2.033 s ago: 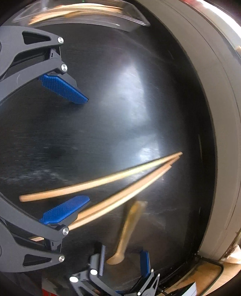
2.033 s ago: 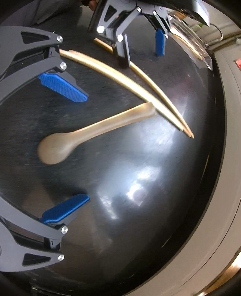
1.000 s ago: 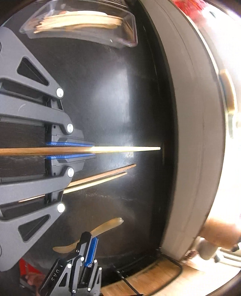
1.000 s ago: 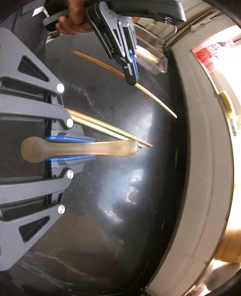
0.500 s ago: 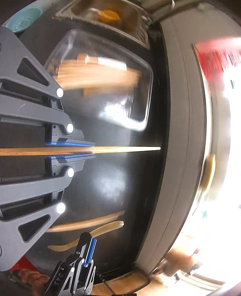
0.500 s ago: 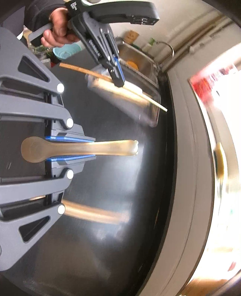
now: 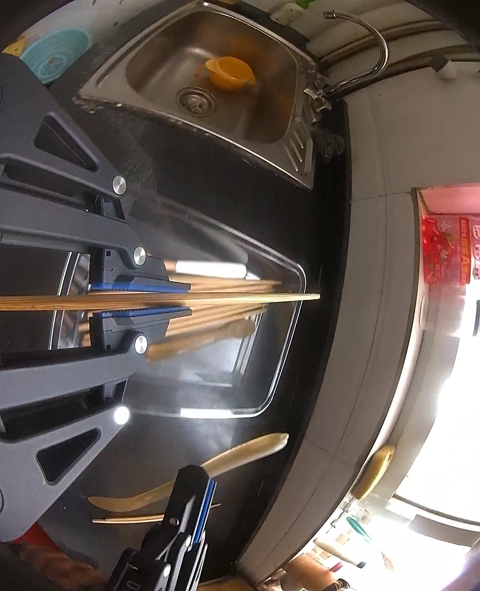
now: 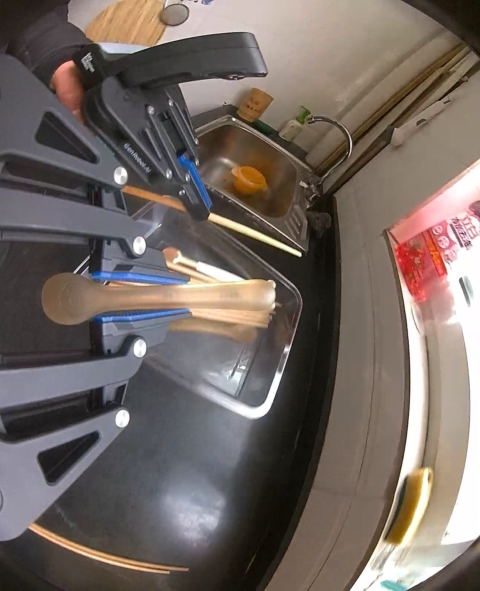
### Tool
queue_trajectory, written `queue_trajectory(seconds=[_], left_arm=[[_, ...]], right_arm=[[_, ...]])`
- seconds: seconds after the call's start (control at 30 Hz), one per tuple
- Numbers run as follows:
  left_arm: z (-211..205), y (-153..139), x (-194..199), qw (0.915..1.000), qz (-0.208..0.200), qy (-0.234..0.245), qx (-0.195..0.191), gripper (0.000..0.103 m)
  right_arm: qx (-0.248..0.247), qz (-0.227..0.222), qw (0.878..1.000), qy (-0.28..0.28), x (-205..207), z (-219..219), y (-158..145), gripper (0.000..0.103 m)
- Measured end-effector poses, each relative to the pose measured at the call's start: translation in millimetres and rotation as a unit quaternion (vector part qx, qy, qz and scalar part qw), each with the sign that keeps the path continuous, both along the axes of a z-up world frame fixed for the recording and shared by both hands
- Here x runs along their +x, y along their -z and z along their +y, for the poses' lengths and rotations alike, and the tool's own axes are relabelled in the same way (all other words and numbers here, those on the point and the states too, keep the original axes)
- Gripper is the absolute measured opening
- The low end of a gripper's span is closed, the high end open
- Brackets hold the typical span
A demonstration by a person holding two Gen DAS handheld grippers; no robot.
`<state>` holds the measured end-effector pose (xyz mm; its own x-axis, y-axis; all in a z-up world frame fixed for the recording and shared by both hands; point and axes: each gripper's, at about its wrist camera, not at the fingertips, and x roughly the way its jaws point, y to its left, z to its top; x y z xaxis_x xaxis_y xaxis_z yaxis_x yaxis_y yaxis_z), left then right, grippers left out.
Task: Organize utensils
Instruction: 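Carry the chopstick and wooden spoon into the clear tray and open both grippers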
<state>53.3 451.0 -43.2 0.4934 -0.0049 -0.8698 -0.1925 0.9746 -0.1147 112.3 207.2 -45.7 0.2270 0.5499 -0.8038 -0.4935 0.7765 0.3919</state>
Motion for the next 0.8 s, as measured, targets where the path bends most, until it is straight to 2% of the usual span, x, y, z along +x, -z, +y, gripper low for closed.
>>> queue_trajectory(seconds=[0.23, 0.57, 0.8], left_arm=[[15.1, 13.8, 13.7, 0.9998, 0.010, 0.011, -0.011, 0.007], [10.0, 53.5, 34.1, 0.9979, 0.049, 0.039, -0.013, 0.007], [14.9, 74.2, 45.8, 0.9968, 0.069, 0.039, -0.009, 0.007]], right_arm=[[-0.014, 0.029, 0.999, 0.020, 13.6, 22.3, 16.5, 0.013], [-0.024, 0.094, 0.994, 0.052, 43.5, 31.0, 56.1, 0.013], [-0.040, 0.105, 0.992, 0.052, 64.3, 40.6, 74.1, 0.013]])
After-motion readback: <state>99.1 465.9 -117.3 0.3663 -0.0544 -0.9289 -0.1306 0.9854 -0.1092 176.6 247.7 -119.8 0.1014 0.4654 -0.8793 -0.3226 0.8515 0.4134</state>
